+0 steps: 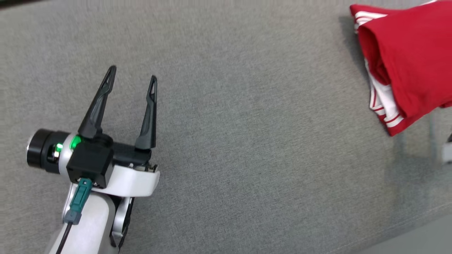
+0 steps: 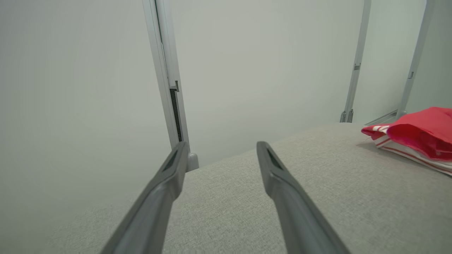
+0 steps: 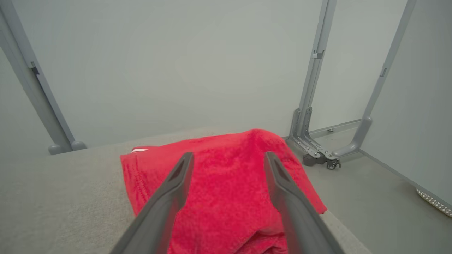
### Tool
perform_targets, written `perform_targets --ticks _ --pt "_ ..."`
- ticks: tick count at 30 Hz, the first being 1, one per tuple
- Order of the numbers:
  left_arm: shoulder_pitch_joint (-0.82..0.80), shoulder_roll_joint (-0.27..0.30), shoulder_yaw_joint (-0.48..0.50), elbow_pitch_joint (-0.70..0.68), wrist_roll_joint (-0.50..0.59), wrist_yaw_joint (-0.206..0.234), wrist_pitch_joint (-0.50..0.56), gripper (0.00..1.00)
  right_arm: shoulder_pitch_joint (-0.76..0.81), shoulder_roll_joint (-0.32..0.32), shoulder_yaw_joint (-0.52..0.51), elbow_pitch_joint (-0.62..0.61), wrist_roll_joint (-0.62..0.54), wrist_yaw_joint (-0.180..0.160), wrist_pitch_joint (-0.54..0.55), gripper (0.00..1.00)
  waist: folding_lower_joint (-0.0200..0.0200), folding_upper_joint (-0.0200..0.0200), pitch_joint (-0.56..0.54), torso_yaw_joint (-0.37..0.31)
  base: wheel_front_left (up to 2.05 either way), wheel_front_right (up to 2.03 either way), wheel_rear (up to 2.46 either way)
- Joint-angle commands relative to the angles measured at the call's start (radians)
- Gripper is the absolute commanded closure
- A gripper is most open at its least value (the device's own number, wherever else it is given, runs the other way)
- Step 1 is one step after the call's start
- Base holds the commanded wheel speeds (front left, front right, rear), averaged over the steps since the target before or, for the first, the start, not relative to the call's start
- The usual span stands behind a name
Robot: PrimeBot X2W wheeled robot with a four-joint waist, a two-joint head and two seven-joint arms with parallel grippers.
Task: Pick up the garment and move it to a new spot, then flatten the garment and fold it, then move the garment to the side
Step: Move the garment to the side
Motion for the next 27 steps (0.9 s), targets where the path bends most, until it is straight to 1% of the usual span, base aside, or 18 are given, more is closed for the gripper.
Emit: perform_targets --ticks 1,6,11,16,17,18,19,20,24,27 --pt "0.031 0.006 0.005 0.005 -0.009 0.009 -0.001 0.0 0.053 0.034 0.008 -0.047 -0.014 -0.001 -0.004 0.0 0.0 0.0 -0.066 -0.001 0.0 0.0 0.0" --pt "0.089 0.003 0.012 0.003 -0.026 0.03 0.001 0.0 0.159 0.095 0.028 -0.149 -0.043 -0.001 -0.004 0.0 0.0 0.0 -0.118 0.024 0.0 0.0 0.0" --pt "0.124 -0.002 0.02 0.008 -0.043 0.044 -0.003 0.0 0.208 0.113 0.029 -0.208 -0.058 -0.001 0.013 0.0 0.0 0.0 -0.146 0.057 0.0 0.0 0.0" --pt "0.164 -0.019 0.034 0.033 -0.065 0.067 -0.019 0.0 0.259 0.127 0.024 -0.311 -0.096 -0.001 0.057 0.0 0.0 0.0 -0.184 0.14 0.0 0.0 0.0" --pt "0.171 -0.022 0.036 0.042 -0.069 0.067 -0.023 0.0 0.272 0.13 0.023 -0.335 -0.103 -0.001 0.068 0.0 0.0 0.0 -0.195 0.162 0.0 0.0 0.0" --pt "0.195 -0.026 0.044 0.059 -0.081 0.076 -0.031 0.0 0.299 0.137 0.03 -0.38 -0.114 -0.001 0.098 0.0 0.0 0.0 -0.218 0.199 0.0 0.0 0.0" --pt "0.195 -0.026 0.044 0.059 -0.081 0.076 -0.031 0.0 0.299 0.137 0.03 -0.38 -0.114 -0.001 0.098 0.0 0.0 0.0 -0.218 0.199 0.0 0.0 0.0" --pt "0.219 -0.028 0.052 0.075 -0.092 0.081 -0.038 0.0 0.327 0.145 0.037 -0.42 -0.127 -0.001 0.124 0.0 0.0 0.0 -0.244 0.234 0.0 0.0 0.0" --pt "0.276 -0.031 0.065 0.098 -0.118 0.087 -0.046 0.0 0.388 0.166 0.042 -0.476 -0.148 -0.001 0.182 0.0 0.0 0.0 -0.304 0.281 0.0 0.0 0.0" --pt "0.322 -0.028 0.071 0.112 -0.136 0.084 -0.05 0.0 0.433 0.186 0.039 -0.503 -0.16 -0.001 0.215 0.0 0.0 0.0 -0.352 0.297 0.0 0.0 0.0"
